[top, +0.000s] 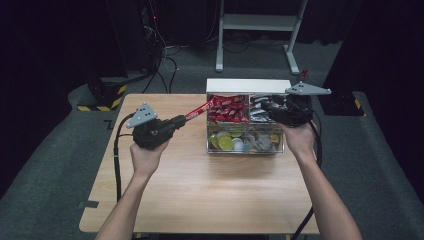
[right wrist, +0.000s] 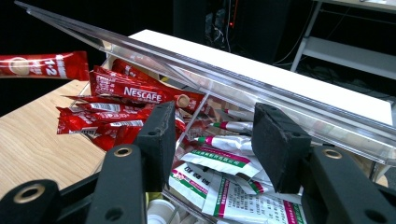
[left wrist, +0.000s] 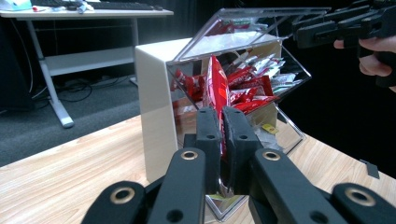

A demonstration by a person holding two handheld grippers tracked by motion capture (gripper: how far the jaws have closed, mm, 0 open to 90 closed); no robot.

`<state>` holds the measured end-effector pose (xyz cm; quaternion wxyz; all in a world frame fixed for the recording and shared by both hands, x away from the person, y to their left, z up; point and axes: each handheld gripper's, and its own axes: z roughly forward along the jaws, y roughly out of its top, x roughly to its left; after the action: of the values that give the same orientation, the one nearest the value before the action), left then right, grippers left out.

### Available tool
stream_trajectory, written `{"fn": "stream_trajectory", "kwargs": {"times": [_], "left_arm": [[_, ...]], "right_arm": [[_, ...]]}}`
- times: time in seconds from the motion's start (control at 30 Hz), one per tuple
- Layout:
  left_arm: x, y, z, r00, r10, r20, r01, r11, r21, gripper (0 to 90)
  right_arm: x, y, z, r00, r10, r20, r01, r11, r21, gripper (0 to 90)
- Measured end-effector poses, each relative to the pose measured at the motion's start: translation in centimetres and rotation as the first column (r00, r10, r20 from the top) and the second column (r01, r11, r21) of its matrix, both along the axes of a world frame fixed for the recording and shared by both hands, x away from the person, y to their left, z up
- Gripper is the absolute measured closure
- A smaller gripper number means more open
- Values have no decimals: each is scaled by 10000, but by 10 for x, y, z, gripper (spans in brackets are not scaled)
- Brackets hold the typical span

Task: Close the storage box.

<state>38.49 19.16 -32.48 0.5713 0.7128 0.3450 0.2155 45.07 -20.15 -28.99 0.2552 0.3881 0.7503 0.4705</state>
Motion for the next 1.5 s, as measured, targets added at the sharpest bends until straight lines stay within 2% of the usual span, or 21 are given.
{"fn": "stream_trajectory", "kwargs": {"times": [0.73,1.1,1.5], "left_arm": [[-10,34,-7,9970,752,-156,-757,9965,-342,861],[-15,53,-18,9904,1341,-336,-1355,9898,-436,861],[-18,64,-32,9824,1795,-516,-1815,9827,-380,861]], "right_arm": [[-1,-1,1,10000,76,33,-76,10000,-15,499],[-2,-2,1,10000,89,28,-90,10000,11,498],[-3,-3,0,9999,100,11,-100,9999,22,497]]}}
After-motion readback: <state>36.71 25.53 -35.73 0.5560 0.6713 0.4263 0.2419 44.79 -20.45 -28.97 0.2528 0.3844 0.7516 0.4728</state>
